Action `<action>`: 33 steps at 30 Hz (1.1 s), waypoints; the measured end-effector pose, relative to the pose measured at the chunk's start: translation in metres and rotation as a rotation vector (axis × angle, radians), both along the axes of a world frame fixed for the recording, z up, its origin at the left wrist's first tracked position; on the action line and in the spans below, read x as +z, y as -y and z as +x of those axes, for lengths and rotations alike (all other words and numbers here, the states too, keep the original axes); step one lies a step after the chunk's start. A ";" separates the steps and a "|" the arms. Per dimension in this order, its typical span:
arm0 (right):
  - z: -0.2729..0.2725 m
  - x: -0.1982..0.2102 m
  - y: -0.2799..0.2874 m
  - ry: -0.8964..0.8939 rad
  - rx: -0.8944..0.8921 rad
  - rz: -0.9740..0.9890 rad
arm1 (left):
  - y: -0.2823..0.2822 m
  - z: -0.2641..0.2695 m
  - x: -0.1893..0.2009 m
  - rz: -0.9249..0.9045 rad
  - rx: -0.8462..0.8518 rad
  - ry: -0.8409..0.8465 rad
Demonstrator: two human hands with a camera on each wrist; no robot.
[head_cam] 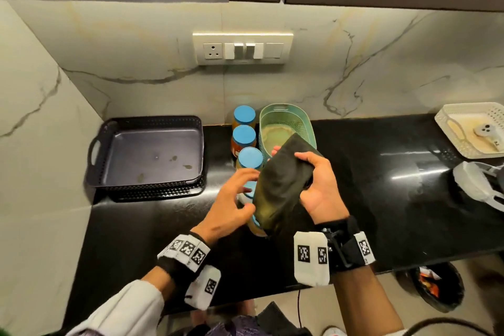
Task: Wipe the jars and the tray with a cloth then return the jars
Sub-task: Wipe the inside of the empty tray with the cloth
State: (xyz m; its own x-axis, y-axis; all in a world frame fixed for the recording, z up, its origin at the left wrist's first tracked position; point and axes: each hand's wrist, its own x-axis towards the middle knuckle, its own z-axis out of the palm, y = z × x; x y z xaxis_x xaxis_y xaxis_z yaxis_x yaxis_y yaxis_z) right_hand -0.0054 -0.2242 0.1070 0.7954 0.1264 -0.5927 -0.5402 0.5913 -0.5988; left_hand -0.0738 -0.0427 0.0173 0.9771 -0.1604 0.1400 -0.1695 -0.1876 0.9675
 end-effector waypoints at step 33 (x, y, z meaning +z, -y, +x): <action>-0.032 -0.080 -0.207 0.022 0.009 -0.479 | -0.199 0.018 -0.121 -0.258 1.202 -0.807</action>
State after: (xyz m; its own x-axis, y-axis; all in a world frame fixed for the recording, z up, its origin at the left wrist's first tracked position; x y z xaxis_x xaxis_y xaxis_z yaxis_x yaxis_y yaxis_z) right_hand -0.0376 -0.0168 0.0272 0.8087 -0.1499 -0.5688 -0.5281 0.2409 -0.8143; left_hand -0.0559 0.1567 -0.1033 0.3276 0.7317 -0.5978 0.5507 0.3663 0.7501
